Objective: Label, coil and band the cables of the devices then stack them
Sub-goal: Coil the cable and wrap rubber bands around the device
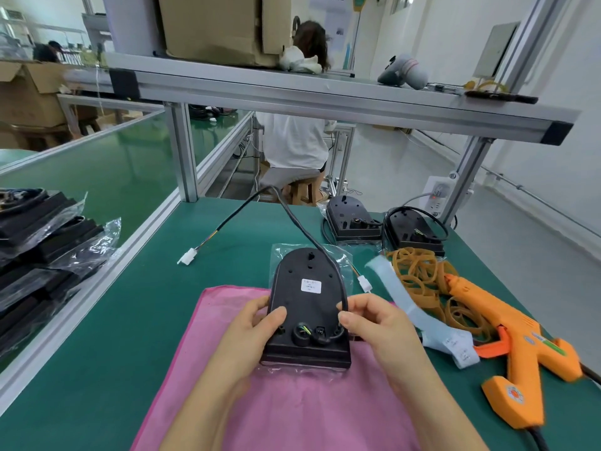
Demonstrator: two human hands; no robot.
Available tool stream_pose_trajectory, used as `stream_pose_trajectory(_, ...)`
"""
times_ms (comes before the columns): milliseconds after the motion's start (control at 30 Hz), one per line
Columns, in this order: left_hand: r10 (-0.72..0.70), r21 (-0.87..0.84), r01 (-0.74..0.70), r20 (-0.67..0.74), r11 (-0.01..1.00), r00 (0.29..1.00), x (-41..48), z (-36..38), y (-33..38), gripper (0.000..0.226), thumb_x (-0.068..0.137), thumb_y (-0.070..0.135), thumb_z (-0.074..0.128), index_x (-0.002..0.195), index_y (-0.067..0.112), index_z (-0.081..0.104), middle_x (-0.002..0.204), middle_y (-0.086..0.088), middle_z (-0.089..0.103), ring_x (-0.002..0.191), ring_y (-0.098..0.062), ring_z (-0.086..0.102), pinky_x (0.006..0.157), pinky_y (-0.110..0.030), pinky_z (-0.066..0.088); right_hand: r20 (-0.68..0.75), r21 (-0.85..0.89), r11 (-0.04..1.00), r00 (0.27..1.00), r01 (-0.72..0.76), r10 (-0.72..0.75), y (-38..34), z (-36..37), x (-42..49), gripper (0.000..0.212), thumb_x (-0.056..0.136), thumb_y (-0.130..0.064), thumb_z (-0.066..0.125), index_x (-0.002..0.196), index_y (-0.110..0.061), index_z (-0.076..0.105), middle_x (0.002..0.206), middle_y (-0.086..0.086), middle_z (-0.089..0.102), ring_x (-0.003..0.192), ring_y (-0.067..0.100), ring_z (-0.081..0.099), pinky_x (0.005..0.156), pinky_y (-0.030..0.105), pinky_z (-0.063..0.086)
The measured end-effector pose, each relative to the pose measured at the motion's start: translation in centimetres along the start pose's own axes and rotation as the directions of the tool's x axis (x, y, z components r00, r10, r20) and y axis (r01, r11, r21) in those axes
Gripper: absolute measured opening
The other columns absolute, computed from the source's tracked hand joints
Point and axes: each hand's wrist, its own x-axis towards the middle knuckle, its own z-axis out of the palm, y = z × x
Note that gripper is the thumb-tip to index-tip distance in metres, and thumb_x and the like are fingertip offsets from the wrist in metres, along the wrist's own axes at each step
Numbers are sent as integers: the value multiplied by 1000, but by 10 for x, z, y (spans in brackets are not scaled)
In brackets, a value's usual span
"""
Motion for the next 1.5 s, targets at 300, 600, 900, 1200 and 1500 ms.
stream_pose_trajectory(300,47,2,-47,10,999,999,-1,5,-3,23,94,15,60,111,30,59,95,2,75,87,-13,73,72,-23,54,-46,-93,996,999,-7,3,2,7,11,13,79,-5,70,78,-18,72,66,-11,67,61,-1,56,60,11,47)
stream_pose_trajectory(600,42,-17,-42,19,999,999,-4,7,5,28,92,15,63,118,23,58,94,0,76,87,-17,73,70,-25,55,-259,-116,989,964,-93,60,24,14,10,26,77,-14,77,89,-30,60,109,-1,58,98,10,54,80,22,41)
stream_pose_trajectory(900,42,24,-44,99,999,994,-10,12,8,31,92,20,63,121,27,56,102,0,75,95,-18,72,80,-29,54,186,461,785,911,-413,369,17,4,15,54,66,-33,75,111,-4,69,112,20,69,104,37,66,93,49,51)
stream_pose_trajectory(1200,755,873,-405,69,269,652,27,5,51,53,87,23,70,138,20,53,131,-10,52,118,-31,50,102,-46,40,134,407,831,925,-379,355,13,5,19,36,60,-32,74,88,-10,78,100,20,72,88,34,71,74,39,58)
stream_pose_trajectory(1500,318,724,-504,672,-472,668,82,16,121,34,96,53,44,109,34,70,107,11,66,114,-15,49,117,-36,9,158,382,842,924,-382,348,7,4,9,35,68,-30,71,91,-4,76,100,23,72,88,36,71,73,41,60)
